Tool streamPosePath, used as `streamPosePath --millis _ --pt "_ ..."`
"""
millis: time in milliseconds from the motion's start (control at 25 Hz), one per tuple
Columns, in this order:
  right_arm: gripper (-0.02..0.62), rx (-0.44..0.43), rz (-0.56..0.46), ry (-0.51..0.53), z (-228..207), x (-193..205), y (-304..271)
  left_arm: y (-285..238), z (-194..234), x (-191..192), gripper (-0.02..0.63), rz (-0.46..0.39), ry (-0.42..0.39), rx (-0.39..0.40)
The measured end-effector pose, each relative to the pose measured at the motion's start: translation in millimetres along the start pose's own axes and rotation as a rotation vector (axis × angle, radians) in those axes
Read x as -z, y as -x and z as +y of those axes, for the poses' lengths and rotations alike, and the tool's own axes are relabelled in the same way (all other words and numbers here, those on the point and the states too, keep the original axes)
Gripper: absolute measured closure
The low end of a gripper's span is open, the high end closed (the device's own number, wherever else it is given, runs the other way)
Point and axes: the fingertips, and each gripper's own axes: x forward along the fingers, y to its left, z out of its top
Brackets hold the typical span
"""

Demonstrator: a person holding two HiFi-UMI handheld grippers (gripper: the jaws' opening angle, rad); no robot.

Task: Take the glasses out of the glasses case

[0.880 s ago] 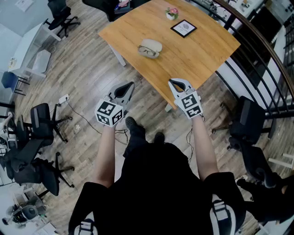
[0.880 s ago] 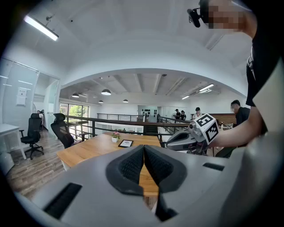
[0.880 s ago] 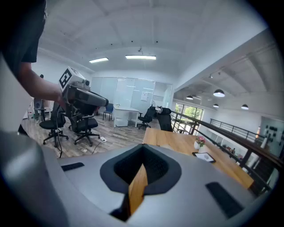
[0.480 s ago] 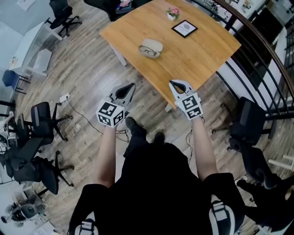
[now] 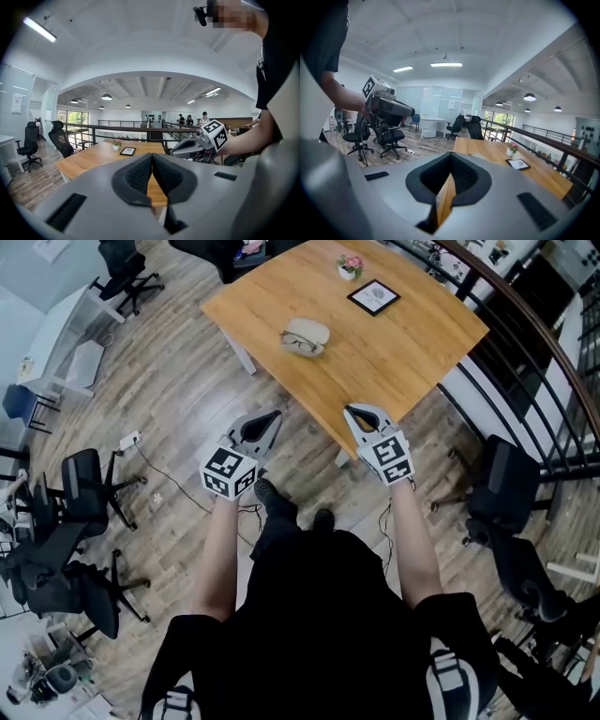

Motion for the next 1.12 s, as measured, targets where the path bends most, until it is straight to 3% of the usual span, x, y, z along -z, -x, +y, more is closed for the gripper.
streamPosePath --millis 320,760,840,920,1120 --pt "0.588 -0.014 0.036 0.006 5.4 9.7 1.1 -3.5 -2.1 5.0 0.586 0.007 -0.002 -0.002" --pt "0.549 0.004 -0.024 -0.042 -4.9 -2.3 -1.0 -0.1 14.1 -0.1 0.580 -0.014 -0.024 -0.049" --pt "0.533 0.001 -0.030 -0.037 0.0 -3.2 1.2 3.0 13.1 -1.7 0.548 -0.020 -0.022 -0.047" --pt "0.491 0.005 -0.039 -0.033 4.0 -4.0 3.1 4.1 11.1 -2.5 0.452 -0.020 -0.023 -0.040" --pt "0.361 0.015 -0.061 -0.009 10.4 -13.1 -0.1 3.1 11.5 -2.8 0.396 -0.020 -0.020 -0.014"
